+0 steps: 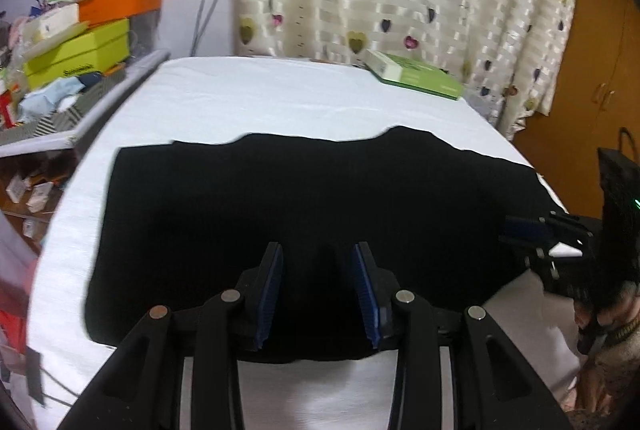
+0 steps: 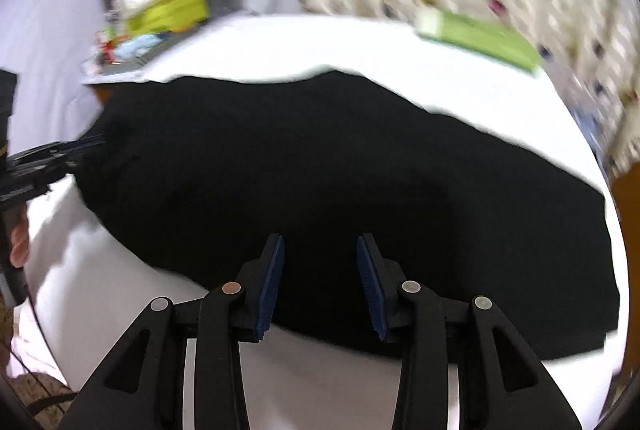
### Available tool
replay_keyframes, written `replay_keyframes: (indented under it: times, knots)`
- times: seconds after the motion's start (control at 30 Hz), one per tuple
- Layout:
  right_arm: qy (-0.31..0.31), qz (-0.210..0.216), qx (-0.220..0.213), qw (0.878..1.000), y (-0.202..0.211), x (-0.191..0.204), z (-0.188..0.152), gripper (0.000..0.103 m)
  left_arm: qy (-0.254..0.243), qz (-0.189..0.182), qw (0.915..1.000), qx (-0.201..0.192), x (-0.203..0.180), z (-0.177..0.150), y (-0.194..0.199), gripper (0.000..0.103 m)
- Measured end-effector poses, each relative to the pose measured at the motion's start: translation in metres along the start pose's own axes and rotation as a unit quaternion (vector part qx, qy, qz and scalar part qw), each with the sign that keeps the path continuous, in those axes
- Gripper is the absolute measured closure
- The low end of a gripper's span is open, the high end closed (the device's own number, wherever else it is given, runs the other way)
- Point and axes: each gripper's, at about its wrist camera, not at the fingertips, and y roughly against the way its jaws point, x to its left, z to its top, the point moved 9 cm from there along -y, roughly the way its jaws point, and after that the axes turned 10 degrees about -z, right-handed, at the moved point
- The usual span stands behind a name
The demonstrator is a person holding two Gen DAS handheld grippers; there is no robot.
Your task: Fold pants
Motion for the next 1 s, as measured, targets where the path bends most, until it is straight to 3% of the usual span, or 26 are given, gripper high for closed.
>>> replay_keyframes:
  times: [0.13, 0.23, 0.4, 0.53, 0.73, 0.83, 1.0]
  knots:
    - [0.008, -0.008, -0.010, 1.000, 0.016, -0.013, -0.015, 0.064, -0.010, -0.003, 0.9998, 0.017, -0.008, -0.011, -0.006, 0.064]
    - [-0.026, -0.041, -0.029, 0.998, 0.028, -0.046, -0.014, 0.064, -0.010, 0.007, 0.9994, 0.031, -0.002, -0.020, -0.005, 0.064]
    - [-0.085, -0.103, 0.015, 0.991, 0.017, -0.101, -0.025, 0.064, -0.009, 0.034, 0.9984, 0.044, 0.009, -0.029, 0.001, 0.064]
    - [-0.087, -0.086, 0.006, 0.993, 0.033, -0.104, -0.034, 0.064, -0.007, 0.044, 0.9980, 0.045, 0.007, -0.030, 0.003, 0.064]
    - [-0.121, -0.116, -0.004, 0.986, 0.034, -0.142, -0.030, 0.064, -0.030, 0.008, 0.9991, 0.030, -0.026, -0.016, 0.002, 0.064]
    - [-0.140, -0.135, 0.025, 0.981, 0.024, -0.161, -0.039, 0.064, -0.037, -0.018, 0.9987, 0.031, -0.048, -0.009, -0.009, 0.064]
    - [-0.119, -0.127, 0.020, 0.985, 0.039, -0.163, -0.057, 0.064, -0.039, -0.056, 0.9969, 0.040, -0.078, -0.005, -0.031, 0.064]
